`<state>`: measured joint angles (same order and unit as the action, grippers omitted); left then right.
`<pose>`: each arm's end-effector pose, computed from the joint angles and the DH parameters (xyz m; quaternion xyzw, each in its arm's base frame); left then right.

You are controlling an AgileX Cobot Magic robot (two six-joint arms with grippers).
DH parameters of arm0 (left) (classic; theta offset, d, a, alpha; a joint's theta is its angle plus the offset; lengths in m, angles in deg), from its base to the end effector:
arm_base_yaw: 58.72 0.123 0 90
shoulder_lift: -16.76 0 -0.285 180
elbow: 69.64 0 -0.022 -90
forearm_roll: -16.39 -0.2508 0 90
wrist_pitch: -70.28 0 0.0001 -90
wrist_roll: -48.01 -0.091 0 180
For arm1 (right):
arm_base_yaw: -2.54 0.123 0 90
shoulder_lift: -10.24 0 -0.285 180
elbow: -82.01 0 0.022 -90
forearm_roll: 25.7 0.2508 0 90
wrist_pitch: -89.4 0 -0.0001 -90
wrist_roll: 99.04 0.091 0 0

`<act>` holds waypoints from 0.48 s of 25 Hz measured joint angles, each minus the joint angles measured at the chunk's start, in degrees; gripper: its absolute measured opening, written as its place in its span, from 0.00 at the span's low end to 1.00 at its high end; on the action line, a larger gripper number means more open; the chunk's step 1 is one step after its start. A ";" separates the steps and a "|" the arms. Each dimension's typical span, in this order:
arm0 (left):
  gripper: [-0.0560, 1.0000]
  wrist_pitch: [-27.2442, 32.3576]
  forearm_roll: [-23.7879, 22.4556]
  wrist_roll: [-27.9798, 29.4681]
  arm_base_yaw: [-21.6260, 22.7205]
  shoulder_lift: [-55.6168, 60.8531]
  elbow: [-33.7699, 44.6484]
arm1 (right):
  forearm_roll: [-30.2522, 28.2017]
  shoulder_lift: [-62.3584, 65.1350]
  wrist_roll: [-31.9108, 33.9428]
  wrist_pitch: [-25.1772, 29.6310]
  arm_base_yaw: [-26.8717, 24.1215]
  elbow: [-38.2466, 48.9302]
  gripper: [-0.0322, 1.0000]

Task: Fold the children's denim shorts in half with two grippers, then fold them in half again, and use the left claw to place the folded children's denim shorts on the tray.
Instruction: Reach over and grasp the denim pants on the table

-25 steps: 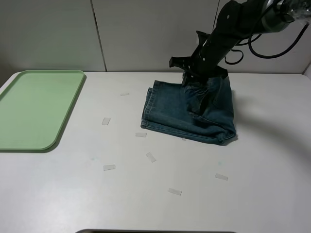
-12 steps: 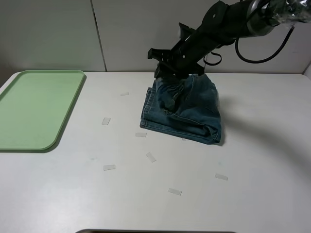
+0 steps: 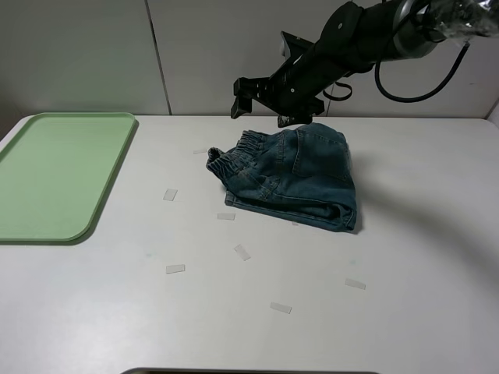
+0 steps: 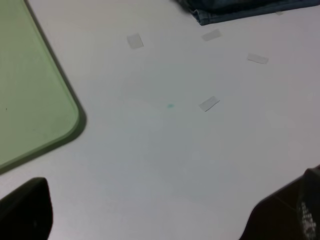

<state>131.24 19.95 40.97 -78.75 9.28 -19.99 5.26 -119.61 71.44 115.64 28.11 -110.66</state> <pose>-0.0052 -0.0034 0.2719 0.2016 0.8331 -0.0890 0.5073 0.4173 0.2227 0.1788 -0.0944 0.9298 0.2276 0.2734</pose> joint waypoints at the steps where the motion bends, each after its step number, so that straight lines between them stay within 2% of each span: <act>1: 0.98 0.00 0.00 0.00 0.00 0.00 0.00 | 0.00 0.00 -0.07 0.21 0.00 0.00 0.70; 4: 0.98 0.00 0.00 0.00 0.00 0.00 0.00 | -0.82 0.00 -0.27 0.65 0.00 0.00 0.70; 7: 0.98 0.00 0.00 0.00 0.00 0.00 0.00 | -4.25 0.00 -0.40 1.54 -0.55 0.00 0.70; 11: 0.98 0.00 0.00 0.00 0.00 0.00 0.00 | -13.77 0.39 -0.44 2.58 -2.54 0.00 0.70; 12: 0.98 0.00 0.00 0.00 0.00 0.00 0.00 | -17.80 0.91 -0.22 3.02 -3.33 0.05 0.70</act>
<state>131.24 19.95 40.97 -78.75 9.28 -19.99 -12.55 -118.70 71.22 118.66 24.78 -110.61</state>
